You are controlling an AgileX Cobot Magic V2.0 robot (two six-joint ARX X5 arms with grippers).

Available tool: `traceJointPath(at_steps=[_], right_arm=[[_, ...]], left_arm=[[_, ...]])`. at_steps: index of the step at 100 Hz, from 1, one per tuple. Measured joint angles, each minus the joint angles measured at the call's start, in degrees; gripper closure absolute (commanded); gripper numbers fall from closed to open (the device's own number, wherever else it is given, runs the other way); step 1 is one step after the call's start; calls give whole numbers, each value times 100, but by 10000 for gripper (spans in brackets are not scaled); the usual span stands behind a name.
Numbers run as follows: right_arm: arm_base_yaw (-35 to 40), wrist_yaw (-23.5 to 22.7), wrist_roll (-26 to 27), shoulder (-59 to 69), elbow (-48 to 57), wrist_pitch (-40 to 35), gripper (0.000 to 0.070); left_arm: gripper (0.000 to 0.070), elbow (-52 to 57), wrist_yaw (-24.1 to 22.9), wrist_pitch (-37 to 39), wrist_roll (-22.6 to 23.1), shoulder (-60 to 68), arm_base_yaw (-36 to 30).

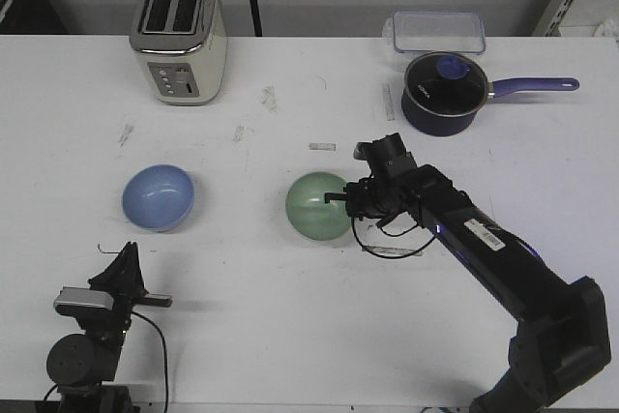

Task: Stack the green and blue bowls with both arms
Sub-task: 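Slide the green bowl with the right gripper toward the table center, then release the green bowl and retract the right gripper to rest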

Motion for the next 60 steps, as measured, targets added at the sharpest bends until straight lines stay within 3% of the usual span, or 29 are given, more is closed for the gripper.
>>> traceJointPath(at_steps=[15, 35, 51, 60], right_arm=[[26, 280, 52, 63, 0, 2, 697], [83, 299, 66, 111, 0, 2, 681], [94, 299, 68, 111, 0, 4, 484], [111, 302, 79, 111, 0, 7, 466]], left_arm=[[698, 0, 0, 0, 0, 0, 0], [698, 0, 0, 0, 0, 0, 0], [698, 0, 0, -2, 0, 0, 0], [698, 0, 0, -2, 0, 0, 0]])
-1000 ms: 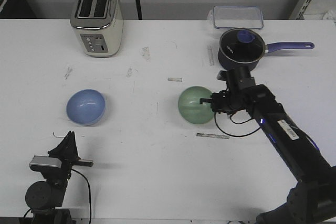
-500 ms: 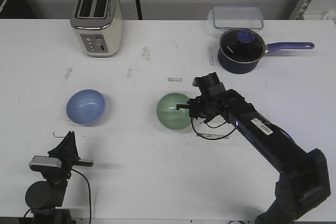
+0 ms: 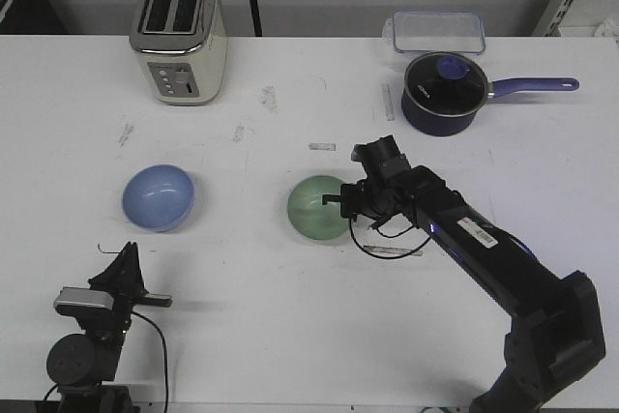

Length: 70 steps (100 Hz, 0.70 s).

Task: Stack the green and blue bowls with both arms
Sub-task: 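Release the green bowl and retract the right gripper to rest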

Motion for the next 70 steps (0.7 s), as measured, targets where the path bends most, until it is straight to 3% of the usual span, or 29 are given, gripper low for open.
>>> traceJointPath(at_steps=[11, 22, 38, 54, 70], right_arm=[[20, 31, 24, 0, 0, 37, 461], [20, 297, 24, -48, -2, 125, 409], [-17, 732, -39, -564, -11, 251, 407], [-243, 857, -483, -1141, -11, 323, 408], [-590, 1113, -1285, -1480, -181, 634, 417]], left_arm=[[698, 0, 0, 2, 0, 0, 0], [698, 0, 0, 2, 0, 0, 0], [698, 0, 0, 2, 0, 0, 0], [698, 0, 0, 2, 0, 0, 0], [698, 0, 0, 2, 0, 0, 0]])
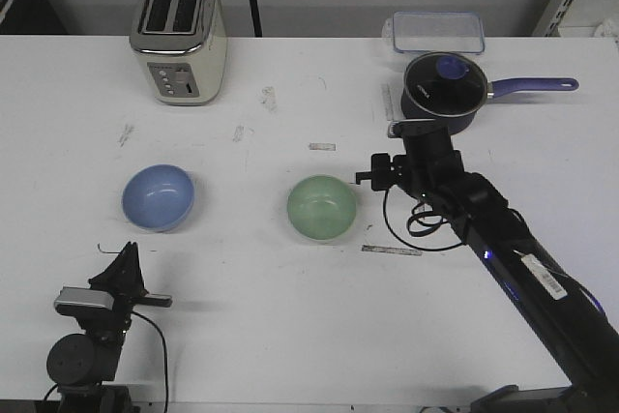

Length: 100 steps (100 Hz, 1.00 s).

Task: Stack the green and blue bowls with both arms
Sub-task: 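Release the green bowl and retract the right gripper to rest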

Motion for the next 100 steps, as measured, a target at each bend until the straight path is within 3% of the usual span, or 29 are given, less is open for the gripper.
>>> traceJointPath(at_steps=[11, 25, 46, 61, 100], right_arm=[[-343, 28, -599, -426, -551, 579, 440], [-844, 20, -1276, -1067, -1377, 1438, 697], [-1757, -522, -1851, -1939, -2452, 2319, 693], [-2127, -605, -1781, -2616, -2994, 2326, 693], [-2133, -645, -1325, -4704, -4415, 2490, 693]], left_arm=[[698, 0, 0, 0, 0, 0, 0], [698, 0, 0, 0, 0, 0, 0], [698, 0, 0, 0, 0, 0, 0], [698, 0, 0, 0, 0, 0, 0], [698, 0, 0, -2, 0, 0, 0]])
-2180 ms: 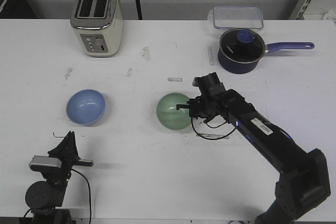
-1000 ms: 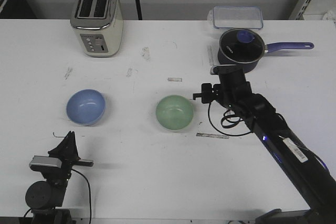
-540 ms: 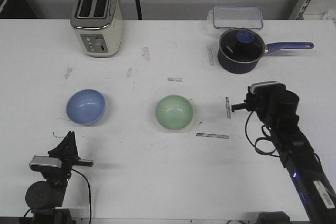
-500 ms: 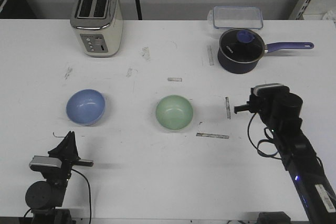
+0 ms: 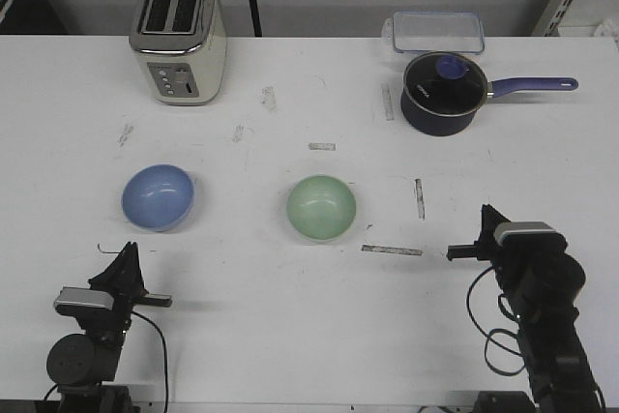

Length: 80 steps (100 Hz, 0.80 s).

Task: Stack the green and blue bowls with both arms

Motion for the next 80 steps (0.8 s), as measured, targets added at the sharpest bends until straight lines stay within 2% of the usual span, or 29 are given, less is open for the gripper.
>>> traceJointPath(at_steps=[50, 80], right_arm=[[2, -4, 105, -2487, -680, -20, 693], [2, -4, 105, -3045, -680, -22, 693]], left_arm=[[698, 0, 0, 0, 0, 0, 0], [698, 0, 0, 2, 0, 0, 0]])
